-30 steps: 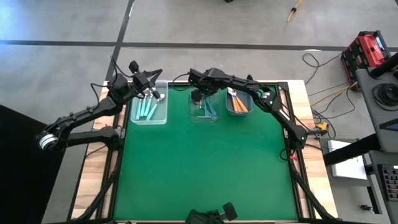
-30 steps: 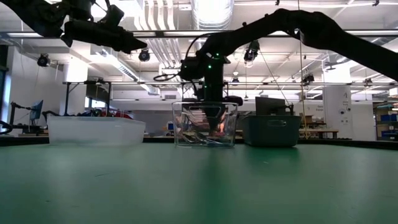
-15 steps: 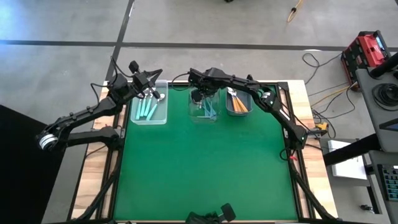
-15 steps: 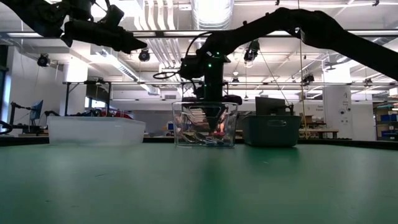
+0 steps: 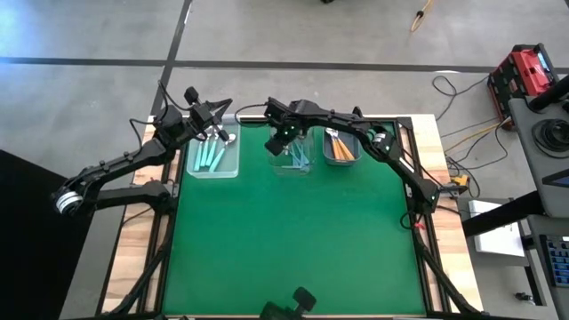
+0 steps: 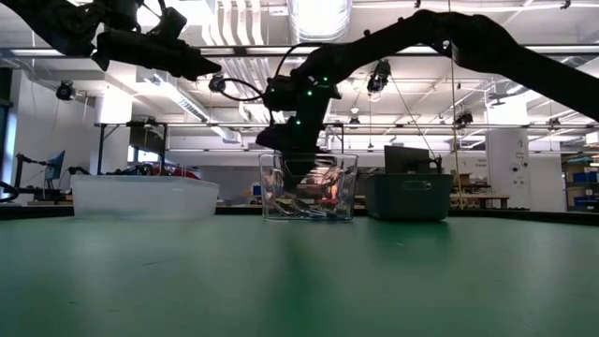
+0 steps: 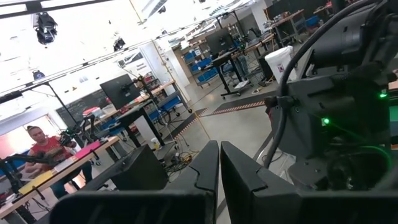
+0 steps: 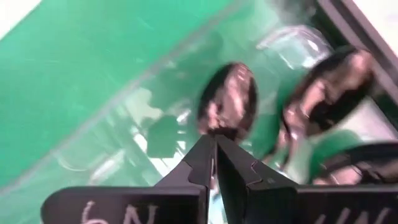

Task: Sort silverware by color (type)
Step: Adjust the blue spoons in the transparent bin

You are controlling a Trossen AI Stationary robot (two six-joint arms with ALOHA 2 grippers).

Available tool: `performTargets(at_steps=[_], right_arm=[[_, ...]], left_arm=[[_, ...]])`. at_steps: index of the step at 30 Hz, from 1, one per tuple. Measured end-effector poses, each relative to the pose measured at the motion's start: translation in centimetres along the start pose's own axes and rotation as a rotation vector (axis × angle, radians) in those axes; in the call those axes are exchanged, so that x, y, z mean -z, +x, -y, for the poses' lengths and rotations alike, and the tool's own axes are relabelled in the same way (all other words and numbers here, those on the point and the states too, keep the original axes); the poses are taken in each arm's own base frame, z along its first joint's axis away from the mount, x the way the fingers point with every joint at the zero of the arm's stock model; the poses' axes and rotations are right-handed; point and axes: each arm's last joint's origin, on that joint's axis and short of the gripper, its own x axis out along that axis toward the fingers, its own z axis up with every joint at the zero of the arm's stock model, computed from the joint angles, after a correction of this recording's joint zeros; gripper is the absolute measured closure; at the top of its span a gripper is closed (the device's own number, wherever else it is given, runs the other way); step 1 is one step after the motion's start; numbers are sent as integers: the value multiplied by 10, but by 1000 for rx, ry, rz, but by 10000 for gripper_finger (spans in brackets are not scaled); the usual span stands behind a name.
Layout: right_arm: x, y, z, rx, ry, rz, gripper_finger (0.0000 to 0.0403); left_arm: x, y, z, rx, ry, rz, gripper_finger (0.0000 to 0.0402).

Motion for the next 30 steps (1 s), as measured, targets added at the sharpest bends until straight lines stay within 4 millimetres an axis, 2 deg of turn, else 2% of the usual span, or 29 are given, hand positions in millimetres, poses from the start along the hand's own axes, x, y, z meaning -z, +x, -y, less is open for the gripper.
performTargets(at_steps=[5,9,14,17,21,30], right_arm=[[-2,0,8,-51,-77,-2,367],[-1,0,9,-53,-282,-6,318],[0,2,7,-55,-448,-5,253],[1,5,3,-52,-524,-9,228],[-2,8,1,-52,-536,34,213],[-3,11,6,9,-501,51,211]], left_arm=[[0,0,0,0,0,0,401],[0,0,0,0,0,0,401],[0,0,0,0,0,0,401],[0,0,0,1,0,0,402],[0,0,0,-1,0,3,401],[-1,0,0,-4,-6,13,401]])
